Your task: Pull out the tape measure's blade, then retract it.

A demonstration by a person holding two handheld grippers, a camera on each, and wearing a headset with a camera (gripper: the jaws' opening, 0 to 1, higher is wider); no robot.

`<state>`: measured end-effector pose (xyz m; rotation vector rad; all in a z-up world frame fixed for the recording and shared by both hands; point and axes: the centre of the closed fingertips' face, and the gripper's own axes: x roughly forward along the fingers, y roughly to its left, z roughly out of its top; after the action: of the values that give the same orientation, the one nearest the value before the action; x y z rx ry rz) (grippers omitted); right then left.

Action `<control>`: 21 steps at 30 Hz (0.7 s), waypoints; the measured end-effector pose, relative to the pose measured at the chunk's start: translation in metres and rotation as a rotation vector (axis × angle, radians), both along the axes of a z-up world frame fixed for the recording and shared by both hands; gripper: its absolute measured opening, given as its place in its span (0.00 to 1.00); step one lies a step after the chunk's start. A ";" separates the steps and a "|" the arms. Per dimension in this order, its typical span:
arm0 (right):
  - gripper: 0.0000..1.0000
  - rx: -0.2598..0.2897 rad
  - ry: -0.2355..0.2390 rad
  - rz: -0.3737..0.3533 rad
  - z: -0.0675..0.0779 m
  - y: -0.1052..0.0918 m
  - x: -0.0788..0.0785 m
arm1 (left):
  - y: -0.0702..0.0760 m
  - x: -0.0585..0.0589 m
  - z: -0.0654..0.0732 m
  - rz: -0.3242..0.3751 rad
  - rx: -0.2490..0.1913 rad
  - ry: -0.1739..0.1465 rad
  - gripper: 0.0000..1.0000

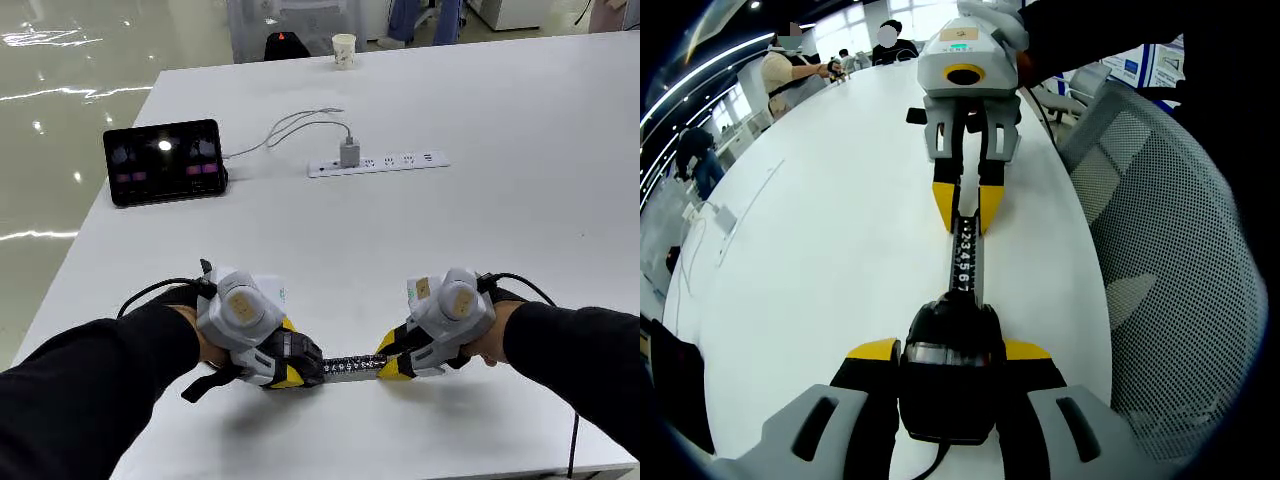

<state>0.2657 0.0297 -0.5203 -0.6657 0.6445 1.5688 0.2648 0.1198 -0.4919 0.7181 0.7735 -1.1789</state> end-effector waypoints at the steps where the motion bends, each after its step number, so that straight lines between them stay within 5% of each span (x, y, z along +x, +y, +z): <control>1: 0.10 -0.001 0.000 -0.001 0.000 -0.001 0.000 | 0.000 0.000 0.000 0.000 0.000 0.000 0.31; 21: 0.10 -0.013 -0.002 -0.012 -0.003 -0.017 0.002 | 0.001 -0.001 0.001 0.001 0.001 -0.002 0.31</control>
<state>0.2678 0.0126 -0.5228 -0.6720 0.6565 1.5542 0.2642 0.1205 -0.4912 0.7194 0.7729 -1.1769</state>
